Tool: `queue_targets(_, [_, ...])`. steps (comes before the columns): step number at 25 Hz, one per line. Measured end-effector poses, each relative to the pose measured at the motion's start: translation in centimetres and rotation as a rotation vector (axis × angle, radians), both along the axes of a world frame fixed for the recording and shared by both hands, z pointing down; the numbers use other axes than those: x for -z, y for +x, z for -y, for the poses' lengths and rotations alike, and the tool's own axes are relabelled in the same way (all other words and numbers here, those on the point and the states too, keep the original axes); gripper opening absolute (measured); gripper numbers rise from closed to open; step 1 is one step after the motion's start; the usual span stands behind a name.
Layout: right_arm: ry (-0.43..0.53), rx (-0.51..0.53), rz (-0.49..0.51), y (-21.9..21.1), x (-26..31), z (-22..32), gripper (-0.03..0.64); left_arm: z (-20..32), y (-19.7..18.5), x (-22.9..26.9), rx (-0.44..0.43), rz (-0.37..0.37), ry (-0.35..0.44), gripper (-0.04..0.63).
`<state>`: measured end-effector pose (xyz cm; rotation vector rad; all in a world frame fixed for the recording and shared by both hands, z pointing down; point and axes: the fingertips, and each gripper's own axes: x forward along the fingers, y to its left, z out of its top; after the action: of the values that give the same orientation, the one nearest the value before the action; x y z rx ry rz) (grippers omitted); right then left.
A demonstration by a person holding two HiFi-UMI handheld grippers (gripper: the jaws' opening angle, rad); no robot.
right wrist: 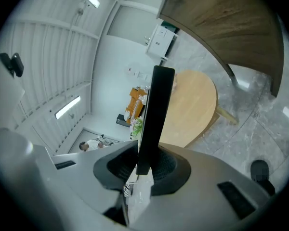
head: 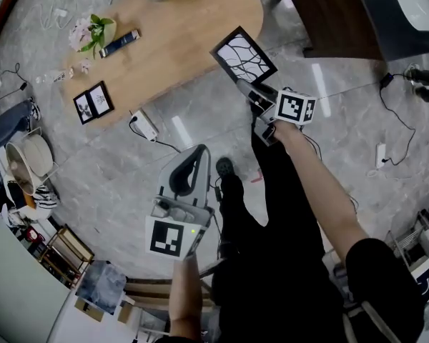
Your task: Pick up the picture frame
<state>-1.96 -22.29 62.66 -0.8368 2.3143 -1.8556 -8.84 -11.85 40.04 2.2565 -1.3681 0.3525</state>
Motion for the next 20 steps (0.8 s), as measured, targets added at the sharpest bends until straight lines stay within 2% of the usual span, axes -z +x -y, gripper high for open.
queue_targets(2, [0.028, -0.025, -0.008, 0.1, 2.5, -2.4, 0.072, -2.6, -0.4, 1.5, -0.038, 0.003, 0.032, 0.012])
queue_targets(7, [0.053, -0.129, 0.045, 0.0, 9.9, -9.1, 0.072, -10.2, -2.2, 6.0, -0.115, 0.008, 0.108, 0.012])
queue_targets(10, [0.038, -0.194, -0.022, 0.9, 13.2, -14.3, 0.072, -15.1, -3.8, 8.3, -0.153, 0.026, 0.154, 0.012])
queue_targets(11, [0.054, -0.211, -0.012, 0.8, 14.8, -15.6, 0.072, -16.4, -4.2, 9.1, -0.168, 0.032, 0.175, 0.012])
queue_targets(13, [0.101, -0.24, 0.056, 0.4, 18.4, -18.0, 0.072, -18.1, -4.8, 10.6, -0.193, 0.028, 0.222, 0.012])
queue_targets(16, [0.155, -0.254, 0.228, -0.9, 23.9, -22.6, 0.072, -21.0, -5.6, 12.4, -0.209, 0.014, 0.255, 0.012])
queue_targets(20, [0.183, -0.296, 0.26, -0.6, 28.6, -27.4, 0.072, -23.1, -6.7, 14.1, -0.218, -0.016, 0.273, 0.012])
